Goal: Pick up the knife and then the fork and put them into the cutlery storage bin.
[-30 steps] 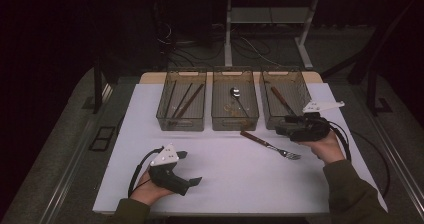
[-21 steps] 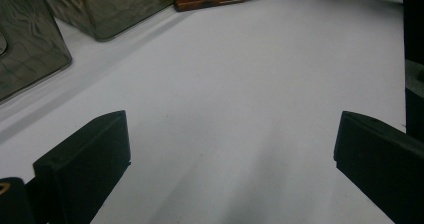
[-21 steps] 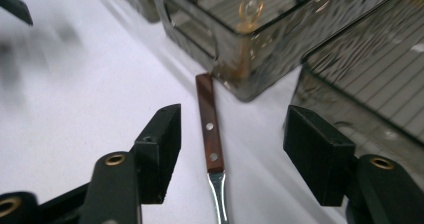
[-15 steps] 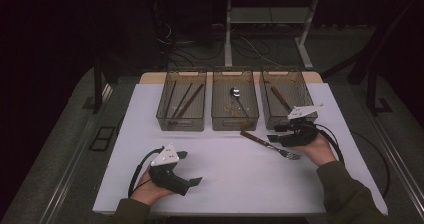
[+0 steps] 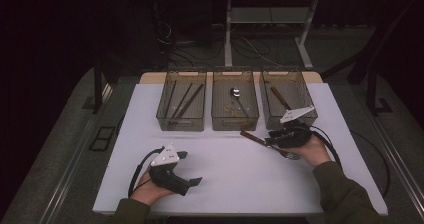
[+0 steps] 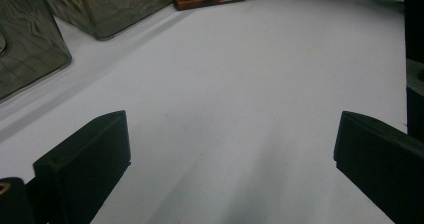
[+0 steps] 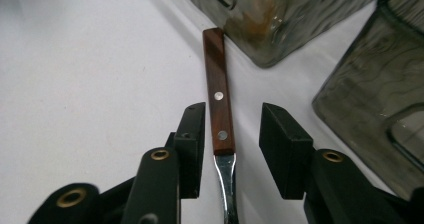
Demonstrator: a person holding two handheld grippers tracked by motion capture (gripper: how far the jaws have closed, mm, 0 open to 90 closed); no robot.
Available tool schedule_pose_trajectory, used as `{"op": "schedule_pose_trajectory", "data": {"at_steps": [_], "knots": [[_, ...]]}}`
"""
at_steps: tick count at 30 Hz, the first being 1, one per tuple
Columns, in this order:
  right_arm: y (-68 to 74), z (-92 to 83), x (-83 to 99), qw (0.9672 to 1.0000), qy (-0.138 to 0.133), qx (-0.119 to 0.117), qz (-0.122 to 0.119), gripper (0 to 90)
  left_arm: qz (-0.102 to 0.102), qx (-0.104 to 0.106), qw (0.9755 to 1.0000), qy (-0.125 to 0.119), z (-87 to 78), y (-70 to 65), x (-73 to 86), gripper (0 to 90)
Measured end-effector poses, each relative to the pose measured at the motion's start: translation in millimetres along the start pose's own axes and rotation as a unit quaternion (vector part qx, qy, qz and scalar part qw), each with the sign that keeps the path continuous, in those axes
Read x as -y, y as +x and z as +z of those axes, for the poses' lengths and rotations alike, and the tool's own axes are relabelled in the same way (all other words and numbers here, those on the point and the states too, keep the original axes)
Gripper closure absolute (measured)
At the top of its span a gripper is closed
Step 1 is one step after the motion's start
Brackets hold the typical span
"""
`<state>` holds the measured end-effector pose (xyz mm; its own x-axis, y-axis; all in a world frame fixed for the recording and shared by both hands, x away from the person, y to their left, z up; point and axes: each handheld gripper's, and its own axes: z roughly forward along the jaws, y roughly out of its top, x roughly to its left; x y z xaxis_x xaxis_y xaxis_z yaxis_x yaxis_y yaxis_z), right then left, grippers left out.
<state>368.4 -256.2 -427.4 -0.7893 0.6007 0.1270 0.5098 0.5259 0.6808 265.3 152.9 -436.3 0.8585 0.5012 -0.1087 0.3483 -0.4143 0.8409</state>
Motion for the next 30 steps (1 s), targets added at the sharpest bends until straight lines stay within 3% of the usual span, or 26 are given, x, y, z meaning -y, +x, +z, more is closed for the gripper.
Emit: {"op": "schedule_pose_trajectory", "data": {"at_steps": [20, 30], "knots": [[-0.3, 14.8, 1.8, 0.9993, 0.033, -0.010, -0.013, 68.9, -0.001, -0.002, 1.0000, 0.001, 0.3, -0.2, 0.4, 0.7], [2.4, 20.3, 1.3, 0.9984, 0.048, 0.002, -0.030, 73.3, -0.001, -0.003, 1.0000, 0.002, 0.2, -0.1, 0.5, 0.8]]}}
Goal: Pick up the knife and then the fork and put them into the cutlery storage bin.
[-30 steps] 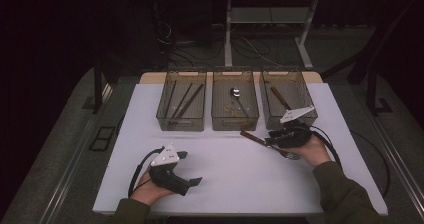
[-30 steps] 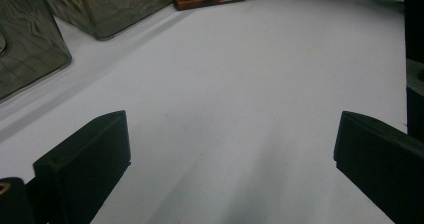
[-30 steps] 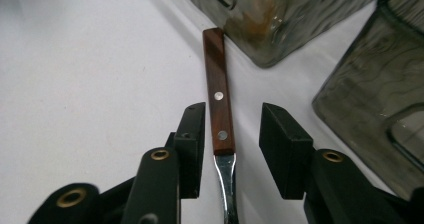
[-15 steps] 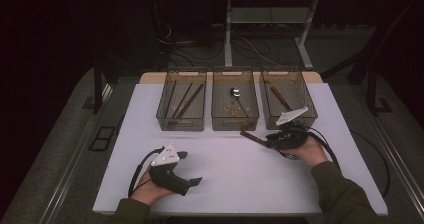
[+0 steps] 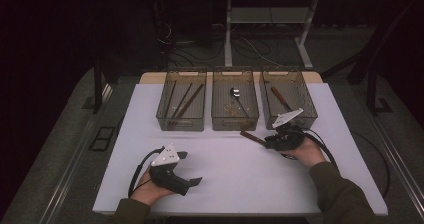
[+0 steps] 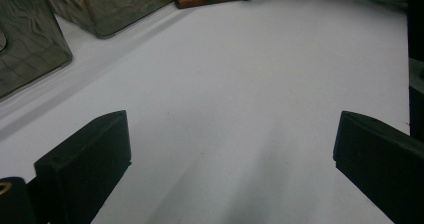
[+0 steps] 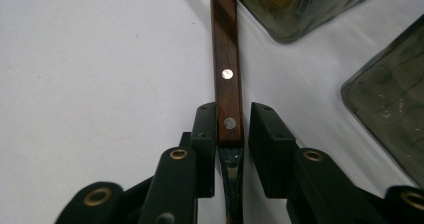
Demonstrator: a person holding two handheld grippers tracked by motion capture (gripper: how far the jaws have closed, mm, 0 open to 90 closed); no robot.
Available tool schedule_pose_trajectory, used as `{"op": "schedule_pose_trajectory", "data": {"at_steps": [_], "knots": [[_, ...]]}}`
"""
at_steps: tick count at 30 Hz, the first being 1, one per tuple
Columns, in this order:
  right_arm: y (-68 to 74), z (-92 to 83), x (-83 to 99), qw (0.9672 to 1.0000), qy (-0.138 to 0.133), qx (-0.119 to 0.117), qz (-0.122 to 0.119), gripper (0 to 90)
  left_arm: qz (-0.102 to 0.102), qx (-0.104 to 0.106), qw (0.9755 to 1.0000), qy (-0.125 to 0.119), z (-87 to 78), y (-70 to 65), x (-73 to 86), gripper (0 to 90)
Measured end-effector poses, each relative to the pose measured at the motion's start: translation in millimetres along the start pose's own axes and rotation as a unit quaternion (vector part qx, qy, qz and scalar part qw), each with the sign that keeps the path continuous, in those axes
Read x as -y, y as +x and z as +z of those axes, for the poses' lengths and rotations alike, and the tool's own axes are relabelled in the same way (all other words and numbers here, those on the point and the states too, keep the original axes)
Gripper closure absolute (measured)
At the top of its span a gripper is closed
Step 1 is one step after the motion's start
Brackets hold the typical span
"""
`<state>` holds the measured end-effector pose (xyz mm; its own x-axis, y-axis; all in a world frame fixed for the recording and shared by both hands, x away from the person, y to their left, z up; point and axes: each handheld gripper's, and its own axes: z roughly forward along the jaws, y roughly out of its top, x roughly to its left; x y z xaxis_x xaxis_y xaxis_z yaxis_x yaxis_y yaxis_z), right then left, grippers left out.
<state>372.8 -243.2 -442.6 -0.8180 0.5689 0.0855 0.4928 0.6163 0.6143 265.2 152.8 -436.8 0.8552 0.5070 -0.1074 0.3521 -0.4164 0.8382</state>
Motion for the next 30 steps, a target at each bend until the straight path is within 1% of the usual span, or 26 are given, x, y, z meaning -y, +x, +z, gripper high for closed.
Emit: {"op": "schedule_pose_trajectory", "data": {"at_steps": [4, 7, 10, 13, 16, 19, 23, 25, 27, 28, 30], "knots": [[2.3, 0.1, -1.1, 0.9999, 0.007, 0.004, -0.010, 75.7, 0.000, 0.000, 1.0000, -0.001, -0.2, 0.2, 0.0, 0.8], [3.0, 0.3, -4.2, 0.9996, 0.020, 0.005, -0.020, 76.0, -0.001, 0.000, 1.0000, -0.001, 0.3, 0.2, -0.2, 0.8], [3.0, 1.2, -10.5, 0.9986, 0.043, 0.005, -0.029, 76.1, -0.001, 0.000, 1.0000, -0.001, 0.4, -0.2, -0.3, 0.8], [2.4, 2.6, -17.9, 0.9965, 0.071, 0.006, -0.045, 76.0, -0.002, 0.000, 1.0000, -0.002, 0.1, 0.0, -0.1, 0.8], [2.6, 4.4, -25.2, 0.9941, 0.096, 0.003, -0.050, 75.8, -0.002, 0.001, 1.0000, -0.002, 0.2, -0.1, -0.2, 0.8], [2.4, 6.6, -32.7, 0.9908, 0.123, 0.000, -0.056, 75.7, -0.001, 0.001, 1.0000, -0.003, 0.2, -0.2, -0.3, 0.8], [3.2, 10.4, -42.7, 0.9845, 0.162, 0.001, -0.069, 75.6, -0.002, 0.001, 1.0000, -0.003, 0.2, -0.1, -0.4, 0.8], [3.2, 12.6, -47.0, 0.9809, 0.178, 0.006, -0.078, 75.6, 0.000, 0.002, 1.0000, -0.003, 0.2, 0.0, -0.5, 0.8], [3.5, 14.8, -51.8, 0.9770, 0.196, 0.004, -0.084, 75.5, 0.000, 0.002, 1.0000, -0.003, 0.2, 0.0, -0.4, 0.8], [4.1, 15.4, -53.2, 0.9758, 0.204, 0.005, -0.080, 75.5, 0.000, 0.002, 1.0000, -0.003, 0.1, 0.1, -0.4, 0.8], [3.9, 17.6, -56.9, 0.9725, 0.217, 0.002, -0.083, 75.4, -0.001, 0.002, 1.0000, -0.003, 0.0, 0.1, -0.3, 0.8]]}}
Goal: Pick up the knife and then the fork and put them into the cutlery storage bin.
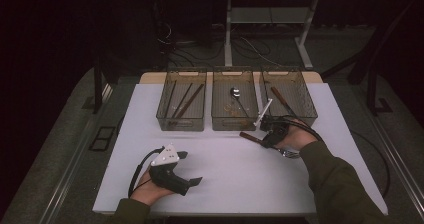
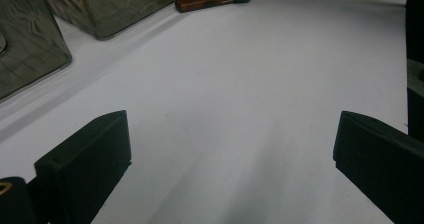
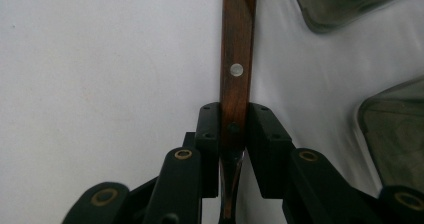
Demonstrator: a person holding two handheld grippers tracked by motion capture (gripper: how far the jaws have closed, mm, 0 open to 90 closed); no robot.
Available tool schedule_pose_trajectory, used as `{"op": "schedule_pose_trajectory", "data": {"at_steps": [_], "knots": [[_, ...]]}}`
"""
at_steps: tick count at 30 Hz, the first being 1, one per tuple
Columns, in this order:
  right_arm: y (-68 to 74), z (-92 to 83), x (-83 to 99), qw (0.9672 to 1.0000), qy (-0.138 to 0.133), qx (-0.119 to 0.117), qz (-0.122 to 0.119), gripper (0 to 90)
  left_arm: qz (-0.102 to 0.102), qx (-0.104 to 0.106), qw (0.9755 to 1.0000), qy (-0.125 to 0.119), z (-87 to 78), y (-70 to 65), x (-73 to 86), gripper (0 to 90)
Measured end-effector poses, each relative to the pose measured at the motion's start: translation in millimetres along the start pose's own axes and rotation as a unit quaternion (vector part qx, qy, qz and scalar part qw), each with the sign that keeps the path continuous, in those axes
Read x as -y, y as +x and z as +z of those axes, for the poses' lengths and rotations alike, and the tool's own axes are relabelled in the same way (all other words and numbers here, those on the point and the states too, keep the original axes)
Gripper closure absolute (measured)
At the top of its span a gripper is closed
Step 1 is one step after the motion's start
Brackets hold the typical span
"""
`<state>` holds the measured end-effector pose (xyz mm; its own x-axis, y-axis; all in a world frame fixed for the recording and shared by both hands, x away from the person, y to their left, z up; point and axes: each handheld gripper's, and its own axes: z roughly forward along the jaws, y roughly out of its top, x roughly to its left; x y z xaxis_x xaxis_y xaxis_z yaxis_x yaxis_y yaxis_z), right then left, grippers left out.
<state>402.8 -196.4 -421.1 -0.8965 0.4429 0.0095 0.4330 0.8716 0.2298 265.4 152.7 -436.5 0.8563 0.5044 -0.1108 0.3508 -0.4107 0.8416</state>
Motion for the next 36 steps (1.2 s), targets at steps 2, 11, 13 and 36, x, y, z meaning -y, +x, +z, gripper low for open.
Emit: {"op": "schedule_pose_trajectory", "data": {"at_steps": [2, 11, 13, 36], "knots": [[-0.4, 0.5, -4.0, 0.9999, 0.013, -0.003, 0.001, 75.4, 0.000, 0.000, 1.0000, 0.000, 0.1, 0.0, 0.0, 0.8], [0.7, 1.9, -16.8, 0.9981, 0.060, 0.003, -0.009, 76.7, 0.001, 0.000, 1.0000, 0.002, -0.4, 0.1, -0.1, 0.8], [0.3, 1.3, -15.4, 0.9984, 0.056, 0.002, -0.008, 76.9, 0.001, 0.000, 1.0000, 0.002, -0.7, 0.2, 0.0, 0.8], [4.5, -26.3, 21.1, 0.9971, -0.070, -0.026, 0.012, 77.1, 0.001, -0.002, 1.0000, 0.001, 0.0, 0.7, 0.1, 0.9]]}}
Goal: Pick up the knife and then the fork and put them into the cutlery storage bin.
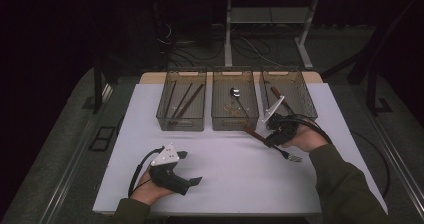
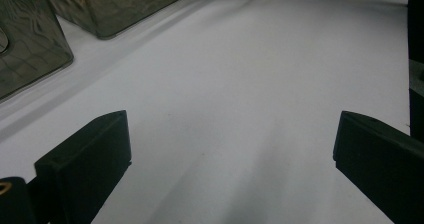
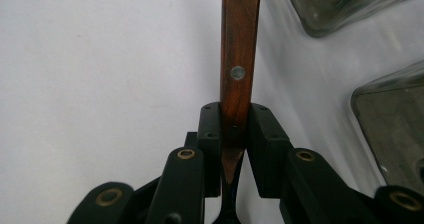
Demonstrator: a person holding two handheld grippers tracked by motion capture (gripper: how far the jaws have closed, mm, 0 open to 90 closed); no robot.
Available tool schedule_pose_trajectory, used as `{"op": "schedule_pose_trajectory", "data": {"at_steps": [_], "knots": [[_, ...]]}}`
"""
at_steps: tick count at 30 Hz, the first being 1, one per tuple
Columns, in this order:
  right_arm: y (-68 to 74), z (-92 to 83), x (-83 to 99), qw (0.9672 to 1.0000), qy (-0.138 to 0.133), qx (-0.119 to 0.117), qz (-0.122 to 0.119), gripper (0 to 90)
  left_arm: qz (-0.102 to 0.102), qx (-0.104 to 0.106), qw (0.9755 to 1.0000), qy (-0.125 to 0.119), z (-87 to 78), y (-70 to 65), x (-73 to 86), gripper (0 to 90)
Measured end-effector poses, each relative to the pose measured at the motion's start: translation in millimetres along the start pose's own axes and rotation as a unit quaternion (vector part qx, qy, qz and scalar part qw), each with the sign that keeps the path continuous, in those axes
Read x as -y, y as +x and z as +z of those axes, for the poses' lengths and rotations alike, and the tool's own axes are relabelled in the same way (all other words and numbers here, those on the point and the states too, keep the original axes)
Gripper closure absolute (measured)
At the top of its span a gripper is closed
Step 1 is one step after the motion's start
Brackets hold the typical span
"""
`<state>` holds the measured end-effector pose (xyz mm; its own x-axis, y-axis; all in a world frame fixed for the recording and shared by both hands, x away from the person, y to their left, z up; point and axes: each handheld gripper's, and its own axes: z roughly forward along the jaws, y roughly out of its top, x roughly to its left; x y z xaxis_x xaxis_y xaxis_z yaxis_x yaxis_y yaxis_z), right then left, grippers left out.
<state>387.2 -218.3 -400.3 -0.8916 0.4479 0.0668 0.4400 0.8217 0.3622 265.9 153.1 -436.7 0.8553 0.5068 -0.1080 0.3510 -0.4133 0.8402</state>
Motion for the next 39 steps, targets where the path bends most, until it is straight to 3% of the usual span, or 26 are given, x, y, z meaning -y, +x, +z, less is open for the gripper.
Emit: {"op": "schedule_pose_trajectory", "data": {"at_steps": [7, 13, 20, 26, 33, 37, 39], "knots": [[-1.1, -8.2, 13.0, 0.9983, -0.055, -0.014, 0.012, 77.2, -0.001, 0.000, 1.0000, 0.000, -0.1, 0.3, 0.0, 0.8], [-2.4, -16.0, 24.3, 0.9953, -0.093, -0.013, 0.025, 77.1, -0.001, -0.001, 1.0000, 0.000, -0.2, 0.5, 0.1, 0.9], [-4.5, -27.5, 39.3, 0.9849, -0.165, -0.015, 0.048, 77.1, -0.003, -0.001, 1.0000, 0.001, -0.8, 0.7, 0.1, 0.8], [-8.5, -38.3, 52.3, 0.9698, -0.232, -0.006, 0.074, 77.1, -0.004, -0.001, 1.0000, -0.004, -1.6, -0.3, 0.3, 0.8], [-11.6, -44.2, 65.6, 0.9495, -0.296, 0.008, 0.104, 77.1, 0.000, -0.001, 1.0000, -0.004, -2.6, -0.1, -0.1, 0.8], [-13.5, -48.5, 70.5, 0.9338, -0.335, 0.026, 0.123, 77.1, -0.001, -0.001, 1.0000, -0.005, -2.6, -0.1, -0.2, 0.8], [-14.0, -50.8, 72.1, 0.9283, -0.347, 0.034, 0.130, 77.1, -0.001, -0.001, 1.0000, -0.004, -2.3, -0.4, -0.2, 0.8]]}}
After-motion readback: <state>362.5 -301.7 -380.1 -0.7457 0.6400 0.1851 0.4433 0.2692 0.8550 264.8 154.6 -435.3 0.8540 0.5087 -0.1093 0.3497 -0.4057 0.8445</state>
